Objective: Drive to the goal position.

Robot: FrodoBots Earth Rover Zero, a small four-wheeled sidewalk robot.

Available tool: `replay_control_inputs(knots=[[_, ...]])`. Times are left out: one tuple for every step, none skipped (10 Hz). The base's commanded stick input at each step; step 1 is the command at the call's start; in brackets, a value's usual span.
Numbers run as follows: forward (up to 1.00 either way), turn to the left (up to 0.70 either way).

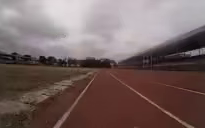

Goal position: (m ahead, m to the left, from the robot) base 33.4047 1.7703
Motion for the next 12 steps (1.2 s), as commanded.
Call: replay_control_inputs(knots=[[1.00, 0.00], [1.00, 0.00], [1.00, 0.00], [1.00, 0.00], [1.00, 0.00], [1.00, 0.00], [1.00, 0.00], [1.00, 0.00], [1.00, 0.00], [1.00, 0.00], [1.00, 0.00], [1.00, 0.00]])
